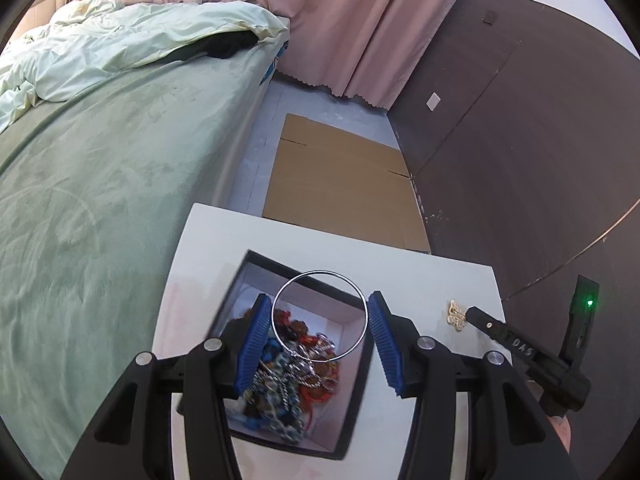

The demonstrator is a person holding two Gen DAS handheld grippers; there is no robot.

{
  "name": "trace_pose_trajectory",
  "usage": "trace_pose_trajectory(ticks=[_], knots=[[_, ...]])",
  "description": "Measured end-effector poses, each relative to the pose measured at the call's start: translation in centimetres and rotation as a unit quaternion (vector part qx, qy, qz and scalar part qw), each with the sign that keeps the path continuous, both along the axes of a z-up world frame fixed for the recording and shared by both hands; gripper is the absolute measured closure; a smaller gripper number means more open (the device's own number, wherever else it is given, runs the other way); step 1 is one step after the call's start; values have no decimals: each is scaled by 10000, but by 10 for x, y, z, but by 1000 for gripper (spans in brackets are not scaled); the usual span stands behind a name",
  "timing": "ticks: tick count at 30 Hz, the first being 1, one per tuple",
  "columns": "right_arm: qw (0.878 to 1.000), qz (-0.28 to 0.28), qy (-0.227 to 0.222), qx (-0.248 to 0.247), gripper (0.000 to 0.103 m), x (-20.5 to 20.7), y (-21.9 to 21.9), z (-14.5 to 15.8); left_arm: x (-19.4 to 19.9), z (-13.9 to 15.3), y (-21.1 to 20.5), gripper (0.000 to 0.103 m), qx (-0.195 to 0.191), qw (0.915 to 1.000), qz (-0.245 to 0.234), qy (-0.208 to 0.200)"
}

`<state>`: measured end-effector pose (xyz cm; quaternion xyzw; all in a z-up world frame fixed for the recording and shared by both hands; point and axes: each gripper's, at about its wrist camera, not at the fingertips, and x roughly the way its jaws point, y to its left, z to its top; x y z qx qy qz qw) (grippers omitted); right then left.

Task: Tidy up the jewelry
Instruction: 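Lower hoop into box and open left gripper while right grasps gold butterfly brooch, then carry the butterfly brooch over the black box and open the right gripper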

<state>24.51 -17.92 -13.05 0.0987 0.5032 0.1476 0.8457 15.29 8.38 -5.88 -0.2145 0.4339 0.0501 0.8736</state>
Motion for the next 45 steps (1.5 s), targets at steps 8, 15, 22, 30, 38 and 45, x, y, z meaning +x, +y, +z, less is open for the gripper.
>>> trace_pose_trajectory(ticks=[8, 15, 22, 30, 38, 45], knots=[[9952, 474, -330, -794, 33, 3, 30, -9, 3, -7, 20, 55, -168, 9998, 88, 93], [9892, 662, -510, -1203, 33, 0, 44, -20, -1, -11, 30, 54, -236, 9995, 127, 147], [9814, 964, -663, -1525, 57, -8, 53, -23, -1, -13, 29, 54, -220, 9996, 127, 155], [9838, 953, -588, -1401, 63, -13, 53, -19, -3, -13, 24, 54, -200, 9996, 45, 215], [9875, 915, -666, -1097, 63, -29, 46, 0, -15, -6, 23, 18, -292, 9995, 78, 96], [9903, 944, -862, -541, 63, -50, 47, 28, -30, 4, 26, 17, -259, 9995, 171, 21]])
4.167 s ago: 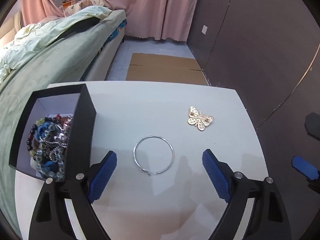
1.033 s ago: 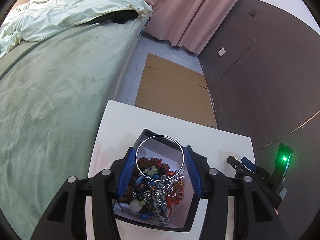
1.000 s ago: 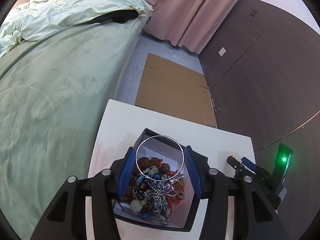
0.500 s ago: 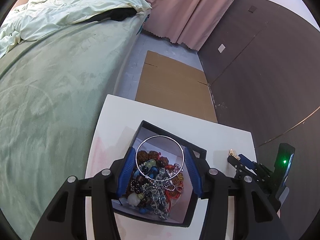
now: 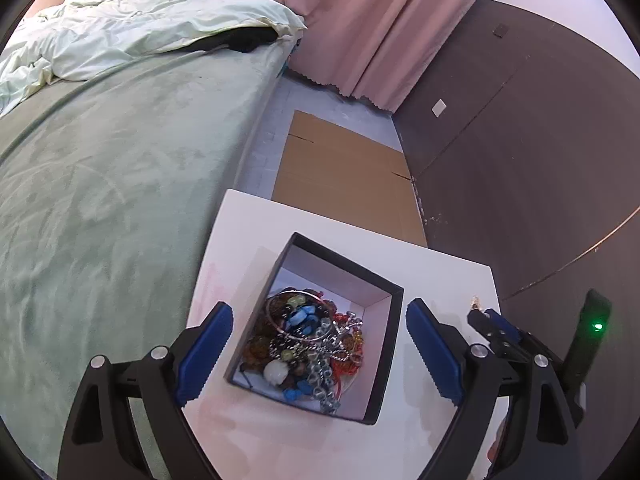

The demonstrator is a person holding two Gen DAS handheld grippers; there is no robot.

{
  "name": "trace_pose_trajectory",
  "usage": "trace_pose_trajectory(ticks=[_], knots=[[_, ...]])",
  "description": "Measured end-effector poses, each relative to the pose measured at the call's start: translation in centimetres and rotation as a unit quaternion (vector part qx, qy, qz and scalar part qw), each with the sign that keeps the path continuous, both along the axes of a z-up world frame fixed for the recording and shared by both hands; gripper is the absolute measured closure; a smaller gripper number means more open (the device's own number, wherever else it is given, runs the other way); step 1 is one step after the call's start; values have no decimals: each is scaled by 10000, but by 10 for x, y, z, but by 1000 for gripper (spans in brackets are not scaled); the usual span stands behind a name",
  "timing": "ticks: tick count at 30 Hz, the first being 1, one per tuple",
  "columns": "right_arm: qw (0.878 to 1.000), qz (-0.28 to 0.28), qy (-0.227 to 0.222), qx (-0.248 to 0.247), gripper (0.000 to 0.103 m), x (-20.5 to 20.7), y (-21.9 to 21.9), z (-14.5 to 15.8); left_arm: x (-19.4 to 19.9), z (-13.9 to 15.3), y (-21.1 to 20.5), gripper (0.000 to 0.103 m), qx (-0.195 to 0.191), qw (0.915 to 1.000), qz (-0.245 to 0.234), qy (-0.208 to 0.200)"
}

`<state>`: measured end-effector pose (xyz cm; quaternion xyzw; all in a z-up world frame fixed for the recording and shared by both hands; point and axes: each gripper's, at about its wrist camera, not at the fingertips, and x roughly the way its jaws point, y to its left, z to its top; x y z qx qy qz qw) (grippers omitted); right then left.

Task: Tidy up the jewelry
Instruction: 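Carry the butterfly brooch over the black box and open the right gripper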

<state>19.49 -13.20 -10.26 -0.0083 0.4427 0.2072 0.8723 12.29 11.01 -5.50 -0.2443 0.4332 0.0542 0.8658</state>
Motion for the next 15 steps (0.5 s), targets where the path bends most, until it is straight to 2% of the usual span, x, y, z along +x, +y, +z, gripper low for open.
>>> trace_pose_trajectory(ticks=[8, 15], knots=[[9963, 316, -25, 802, 63, -27, 23, 27, -15, 11, 5, 8, 74, 9999, 34, -115], [9926, 525, 23, 1094, 63, -42, 52, 34, -29, 15, 18, 8, -2, 9997, 147, -180]])
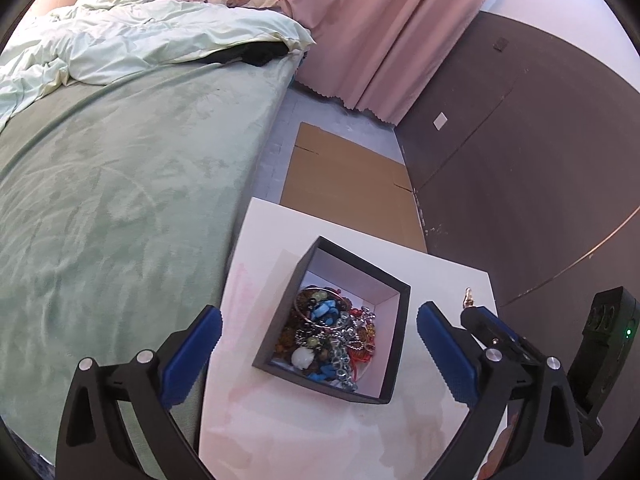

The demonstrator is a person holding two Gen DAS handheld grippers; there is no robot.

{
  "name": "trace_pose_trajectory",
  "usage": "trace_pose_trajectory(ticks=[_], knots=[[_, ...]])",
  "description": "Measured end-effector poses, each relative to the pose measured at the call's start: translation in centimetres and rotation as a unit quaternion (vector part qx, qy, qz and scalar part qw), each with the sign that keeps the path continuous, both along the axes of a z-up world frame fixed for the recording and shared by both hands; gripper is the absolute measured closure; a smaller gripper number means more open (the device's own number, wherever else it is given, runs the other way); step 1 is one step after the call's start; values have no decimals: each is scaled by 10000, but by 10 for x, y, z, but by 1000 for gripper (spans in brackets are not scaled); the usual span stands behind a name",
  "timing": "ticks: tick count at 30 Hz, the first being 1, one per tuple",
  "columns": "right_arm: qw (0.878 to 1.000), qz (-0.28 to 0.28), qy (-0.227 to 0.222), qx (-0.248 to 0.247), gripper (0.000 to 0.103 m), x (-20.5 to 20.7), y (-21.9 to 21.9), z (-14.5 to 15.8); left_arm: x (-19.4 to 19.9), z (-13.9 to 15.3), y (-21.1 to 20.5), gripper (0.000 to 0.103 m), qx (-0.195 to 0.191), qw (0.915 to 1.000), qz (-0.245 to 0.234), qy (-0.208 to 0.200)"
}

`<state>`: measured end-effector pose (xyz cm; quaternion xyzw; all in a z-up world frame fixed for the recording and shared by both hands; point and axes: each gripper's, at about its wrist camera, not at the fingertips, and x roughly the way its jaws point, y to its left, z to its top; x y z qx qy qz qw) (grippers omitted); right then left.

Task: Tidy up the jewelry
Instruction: 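Carry the butterfly brooch over the black box and open the right gripper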

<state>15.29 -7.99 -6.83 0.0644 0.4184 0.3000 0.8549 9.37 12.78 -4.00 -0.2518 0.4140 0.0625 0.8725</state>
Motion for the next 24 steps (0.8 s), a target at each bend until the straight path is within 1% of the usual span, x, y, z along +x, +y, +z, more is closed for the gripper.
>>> trace_pose_trajectory(ticks=[9, 13, 15, 16, 17, 18, 19, 21, 24], knots=[[9995, 79, 152, 255, 63, -5, 31, -3, -7, 3, 15, 8, -191, 9998, 82, -11], [9995, 100, 143, 265, 63, -5, 45, -6, -9, 4, 22, 8, -254, 9996, 137, -32], [9997, 48, 154, 176, 63, -4, 49, -7, -10, 4, 25, 8, -282, 9995, 160, -57], [9997, 47, 184, 144, 54, -2, 52, -8, -11, 5, 26, 8, -297, 9994, 171, -79], [9996, 47, 244, 121, 48, 1, 54, -9, -12, 5, 27, 8, -308, 9993, 176, -112], [9995, -24, 298, 87, 26, 4, 53, -11, -12, 6, 27, 8, -297, 9993, 178, -127], [9995, -152, 255, 71, 13, 4, 49, -9, -12, 7, 27, 8, -272, 9994, 182, -133], [9993, -302, 171, 124, 13, 5, 41, -6, -13, 7, 26, 8, -252, 9994, 172, -158], [9987, -391, 226, 217, 13, 8, 27, -2, -13, 8, 23, 8, -217, 9995, 133, -171]])
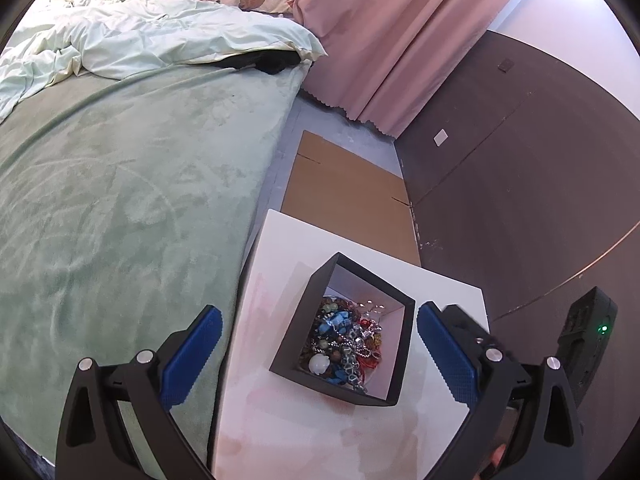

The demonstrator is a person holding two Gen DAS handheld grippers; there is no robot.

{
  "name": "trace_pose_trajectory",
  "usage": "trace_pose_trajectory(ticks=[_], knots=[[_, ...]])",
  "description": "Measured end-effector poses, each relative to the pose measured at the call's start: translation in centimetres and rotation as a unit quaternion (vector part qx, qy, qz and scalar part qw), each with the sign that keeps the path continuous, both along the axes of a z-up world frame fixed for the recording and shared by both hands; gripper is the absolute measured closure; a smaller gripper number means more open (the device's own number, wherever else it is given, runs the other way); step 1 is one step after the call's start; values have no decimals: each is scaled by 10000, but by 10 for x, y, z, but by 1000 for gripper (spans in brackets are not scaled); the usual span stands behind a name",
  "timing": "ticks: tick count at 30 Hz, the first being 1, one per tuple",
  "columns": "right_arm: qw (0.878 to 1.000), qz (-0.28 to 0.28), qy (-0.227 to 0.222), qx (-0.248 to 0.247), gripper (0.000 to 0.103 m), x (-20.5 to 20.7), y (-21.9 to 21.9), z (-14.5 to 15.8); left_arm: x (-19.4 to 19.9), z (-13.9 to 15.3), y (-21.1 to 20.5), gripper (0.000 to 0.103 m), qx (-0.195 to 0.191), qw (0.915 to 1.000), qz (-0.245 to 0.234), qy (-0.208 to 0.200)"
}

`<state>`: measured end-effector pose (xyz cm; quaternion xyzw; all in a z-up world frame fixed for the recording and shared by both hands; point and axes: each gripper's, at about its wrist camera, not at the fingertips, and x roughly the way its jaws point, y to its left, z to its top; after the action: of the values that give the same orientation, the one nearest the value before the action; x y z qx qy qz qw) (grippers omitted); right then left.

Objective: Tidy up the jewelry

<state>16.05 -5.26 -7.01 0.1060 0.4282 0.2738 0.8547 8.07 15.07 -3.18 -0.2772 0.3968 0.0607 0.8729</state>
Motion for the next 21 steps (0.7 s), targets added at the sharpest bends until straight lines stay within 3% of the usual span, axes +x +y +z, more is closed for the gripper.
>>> trace_pose_trajectory(ticks=[13, 21], knots=[[9996, -267, -21, 13, 5, -26, -56, 22, -9, 10, -29, 8, 327, 9987, -351, -171], [9992, -398, 28, -9, 5, -40, -84, 32, -20, 22, -60, 8, 1068, 9918, -520, -472]])
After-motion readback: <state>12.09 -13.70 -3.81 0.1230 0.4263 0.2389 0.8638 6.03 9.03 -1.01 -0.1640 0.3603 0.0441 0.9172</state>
